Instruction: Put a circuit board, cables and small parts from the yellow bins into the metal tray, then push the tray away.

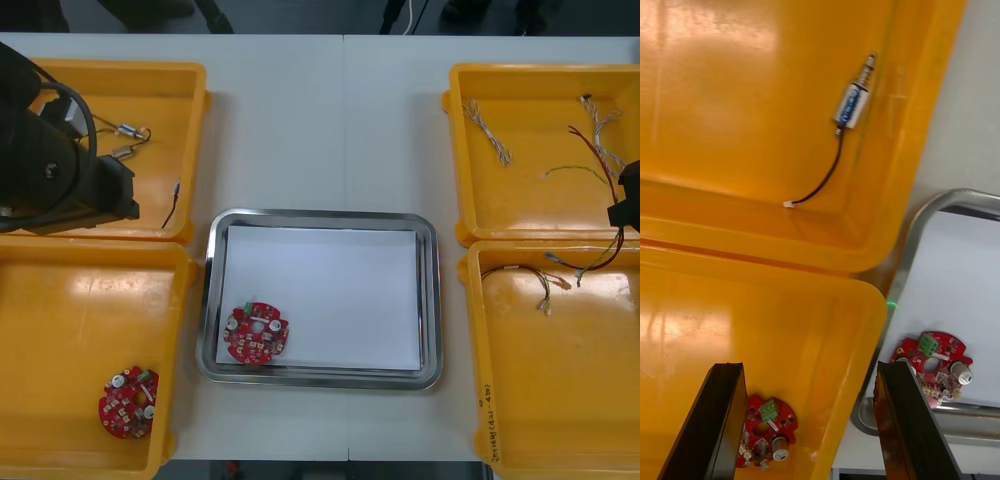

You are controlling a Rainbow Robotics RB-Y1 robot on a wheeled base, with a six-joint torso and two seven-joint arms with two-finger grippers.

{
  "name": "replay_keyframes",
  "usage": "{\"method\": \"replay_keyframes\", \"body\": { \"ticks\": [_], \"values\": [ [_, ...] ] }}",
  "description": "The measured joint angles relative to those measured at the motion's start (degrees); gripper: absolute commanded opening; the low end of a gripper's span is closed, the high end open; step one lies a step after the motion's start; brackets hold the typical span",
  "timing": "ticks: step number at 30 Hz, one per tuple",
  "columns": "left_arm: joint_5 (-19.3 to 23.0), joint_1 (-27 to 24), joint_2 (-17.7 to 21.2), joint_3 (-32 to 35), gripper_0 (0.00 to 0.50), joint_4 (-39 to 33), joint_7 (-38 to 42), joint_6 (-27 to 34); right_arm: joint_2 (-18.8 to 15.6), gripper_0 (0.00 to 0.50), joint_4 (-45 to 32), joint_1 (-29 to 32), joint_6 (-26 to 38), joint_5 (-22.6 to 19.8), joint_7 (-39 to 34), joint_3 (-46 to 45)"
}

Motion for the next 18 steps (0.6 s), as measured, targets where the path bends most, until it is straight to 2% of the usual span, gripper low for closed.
{"method": "replay_keyframes", "body": {
  "ticks": [5, 10, 13, 18],
  "values": [
    [-0.01, 2.55, 0.75, 4.14, 0.5, 2.87, -2.97, 0.03, 0.0, 0.0, 0.23, -3.52, 0.01, -0.03, 5.31, 4.02],
    [-0.28, 4.85, 1.55, 7.86, 0.5, 4.43, -12.64, 0.07, -0.01, 0.0, 0.08, -5.52, 0.01, 0.13, 13.01, 8.3],
    [-0.76, 5.14, 1.59, 9.19, 0.5, 6.16, -18.14, 0.07, 0.0, 0.0, -0.76, -6.76, 0.01, 1.45, 14.8, 11.43],
    [-1.58, 5.15, 1.6, 9.63, 0.5, 9.08, -20.0, -1.28, 0.34, 0.0, -3.66, -9.76, 0.02, 4.0, 21.91, 17.66]
  ]
}}
